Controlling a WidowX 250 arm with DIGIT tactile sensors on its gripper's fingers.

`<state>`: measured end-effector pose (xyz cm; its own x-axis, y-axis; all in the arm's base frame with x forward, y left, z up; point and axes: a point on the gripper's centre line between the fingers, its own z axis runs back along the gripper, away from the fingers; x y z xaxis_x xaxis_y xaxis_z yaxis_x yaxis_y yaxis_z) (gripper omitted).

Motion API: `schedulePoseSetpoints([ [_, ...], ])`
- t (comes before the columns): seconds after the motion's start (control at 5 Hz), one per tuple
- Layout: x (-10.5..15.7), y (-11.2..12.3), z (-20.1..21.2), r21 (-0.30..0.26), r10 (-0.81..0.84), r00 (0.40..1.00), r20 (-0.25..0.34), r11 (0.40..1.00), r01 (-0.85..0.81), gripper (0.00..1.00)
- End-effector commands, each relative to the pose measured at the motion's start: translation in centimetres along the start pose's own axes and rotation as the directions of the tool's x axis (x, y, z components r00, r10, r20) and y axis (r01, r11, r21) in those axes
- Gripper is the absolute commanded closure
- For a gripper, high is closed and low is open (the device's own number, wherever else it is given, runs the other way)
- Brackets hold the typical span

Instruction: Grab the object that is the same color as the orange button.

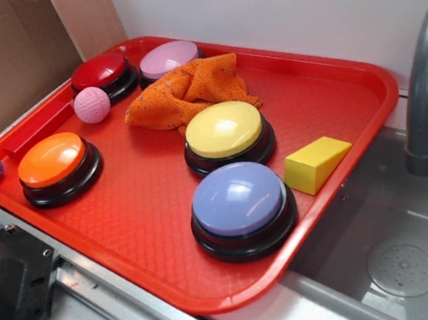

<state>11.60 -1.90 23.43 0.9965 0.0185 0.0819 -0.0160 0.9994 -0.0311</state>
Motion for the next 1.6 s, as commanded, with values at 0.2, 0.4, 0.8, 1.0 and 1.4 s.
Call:
schedulePoseSetpoints([
  [0.2, 1.4, 0.5, -1.6, -0.034, 0.188, 0.982, 0.035, 0.982, -0.187, 0.0],
  [0.4, 3.5, 0.5, -4.0, -0.084, 0.374, 0.926, 0.053, 0.926, -0.369, 0.0],
  [0.8, 7.9, 2.1, -10.6, -0.204, 0.751, 0.656, 0.078, 0.656, -0.727, 0.0],
  [1.0, 9.5, 3.1, -13.5, -0.275, 0.895, 0.443, 0.051, 0.439, -0.856, 0.0],
  [1.4, 13.4, 4.5, -18.8, -0.329, 0.95, 0.313, 0.021, 0.302, -0.895, 0.0],
])
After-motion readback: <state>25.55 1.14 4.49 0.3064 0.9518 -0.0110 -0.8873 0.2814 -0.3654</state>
